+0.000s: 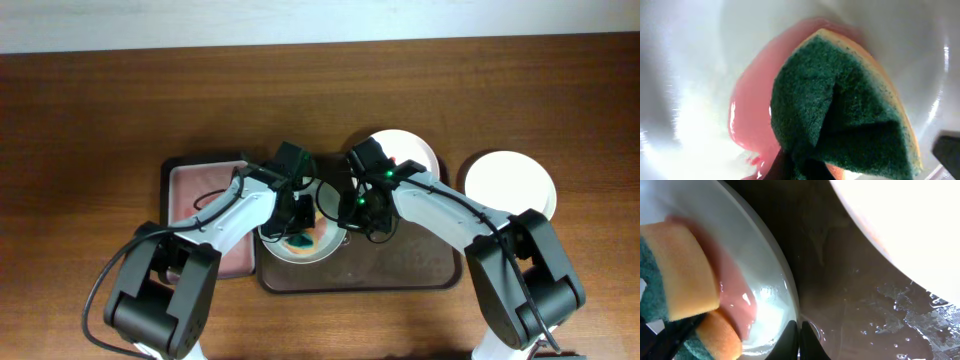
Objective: Clean dirty plates on tray and stack at the side
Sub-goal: 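Scrub the pale green plate with the sponge in the left gripper, then carry the pale green plate right and stack it on the cleaned plate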
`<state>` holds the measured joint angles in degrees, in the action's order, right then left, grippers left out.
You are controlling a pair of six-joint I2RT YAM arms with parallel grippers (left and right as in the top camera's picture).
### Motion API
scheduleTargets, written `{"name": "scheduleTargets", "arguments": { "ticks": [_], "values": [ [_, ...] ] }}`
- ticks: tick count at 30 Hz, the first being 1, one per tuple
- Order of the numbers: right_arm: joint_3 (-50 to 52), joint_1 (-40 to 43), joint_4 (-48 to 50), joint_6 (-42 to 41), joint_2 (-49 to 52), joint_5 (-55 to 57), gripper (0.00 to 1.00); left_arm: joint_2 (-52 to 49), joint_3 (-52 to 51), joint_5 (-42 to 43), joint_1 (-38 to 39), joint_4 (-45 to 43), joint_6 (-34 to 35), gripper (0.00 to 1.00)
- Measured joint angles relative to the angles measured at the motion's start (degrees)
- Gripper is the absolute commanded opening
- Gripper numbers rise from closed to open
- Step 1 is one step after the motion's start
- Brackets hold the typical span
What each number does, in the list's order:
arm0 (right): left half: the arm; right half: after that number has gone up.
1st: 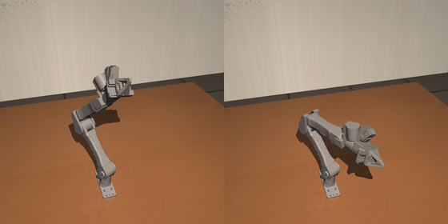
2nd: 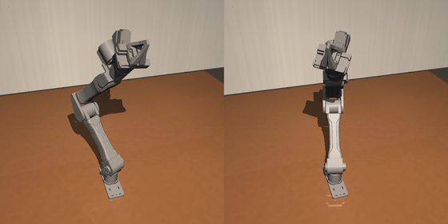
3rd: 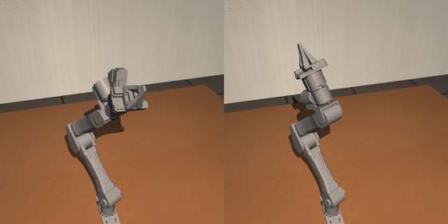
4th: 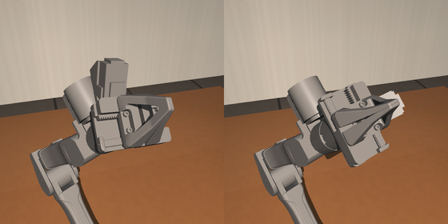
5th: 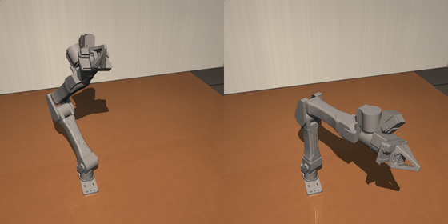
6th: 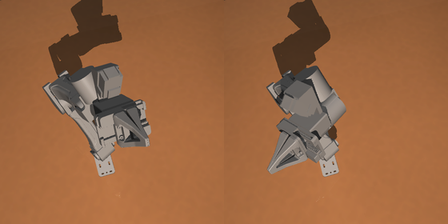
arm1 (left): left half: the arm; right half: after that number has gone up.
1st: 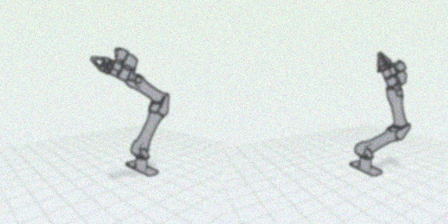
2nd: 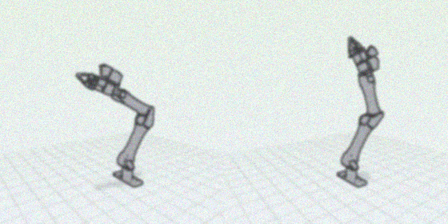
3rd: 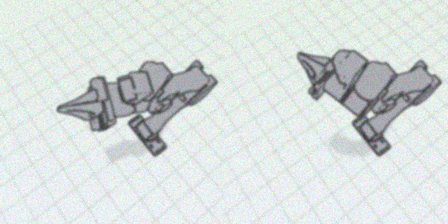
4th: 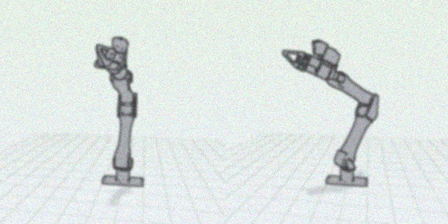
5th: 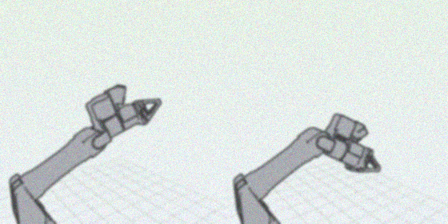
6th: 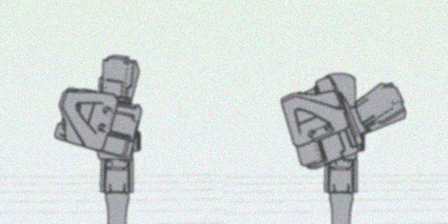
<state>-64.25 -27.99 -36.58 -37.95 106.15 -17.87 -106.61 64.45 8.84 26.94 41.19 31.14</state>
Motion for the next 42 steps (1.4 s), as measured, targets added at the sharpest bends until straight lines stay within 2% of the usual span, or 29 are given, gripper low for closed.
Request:
{"name": "scheduleTargets", "arguments": {
  "ticks": [5,6,7,8,9,16,18,20,24,31,32,34,36,38,42],
  "values": [
    [-0.31,-0.02,-0.72,0.02,0.00,-0.04,0.04,0.76,1.36,-8.48,-0.11,3.63,-0.02,0.00],
    [-0.33,-0.02,-0.98,0.02,0.00,-0.02,0.10,1.11,1.46,-9.88,-0.17,4.17,0.00,0.00],
    [-0.33,-0.02,-1.40,0.00,-0.02,0.00,0.26,1.57,1.57,-10.99,-0.39,4.87,0.00,0.00],
    [-0.33,-0.02,-1.46,-0.35,-0.02,0.13,0.37,2.45,1.70,-11.96,-0.76,5.51,0.00,0.00],
    [-0.31,-0.02,-1.49,-0.33,0.00,0.50,0.38,4.33,1.92,-12.59,-1.14,6.23,0.00,0.00],
    [-0.31,-0.02,1.53,3.61,0.00,1.14,0.33,17.07,3.23,-13.66,-3.56,8.28,0.00,0.00],
    [-0.13,-0.02,1.55,3.96,0.00,1.16,0.33,17.25,3.28,-13.84,-6.38,9.25,-0.26,0.00],
    [0.74,-0.02,1.55,4.13,0.07,1.16,0.20,17.25,3.28,-13.84,-10.19,10.03,-1.51,0.00],
    [0.79,-0.02,1.64,4.24,1.18,1.05,0.05,17.09,1.84,-13.84,-14.69,9.62,-5.07,0.00],
    [0.74,-0.02,0.52,5.66,1.14,1.01,0.04,9.22,-2.10,-13.79,-16.09,4.61,-11.69,0.00],
    [0.72,-0.02,-1.09,6.16,0.61,1.86,0.04,7.89,-2.10,-13.81,-16.15,4.24,-12.22,0.11],
    [0.59,-0.02,-4.50,7.78,-1.07,4.57,0.04,5.92,-2.10,-13.75,-16.15,4.20,-12.87,0.40],
    [-0.79,-0.02,-7.17,10.38,-3.43,7.69,0.04,4.39,-2.12,-13.77,-16.15,4.17,-13.62,0.58],
    [-2.95,-0.09,-10.88,12.50,-6.40,13.35,0.04,3.93,-2.12,-13.81,-16.15,4.20,-14.03,0.65],
    [-6.32,-0.13,-15.50,15.54,-10.86,24.46,0.04,3.93,-2.12,-13.84,-16.15,1.86,-14.25,0.69]
  ]
}}
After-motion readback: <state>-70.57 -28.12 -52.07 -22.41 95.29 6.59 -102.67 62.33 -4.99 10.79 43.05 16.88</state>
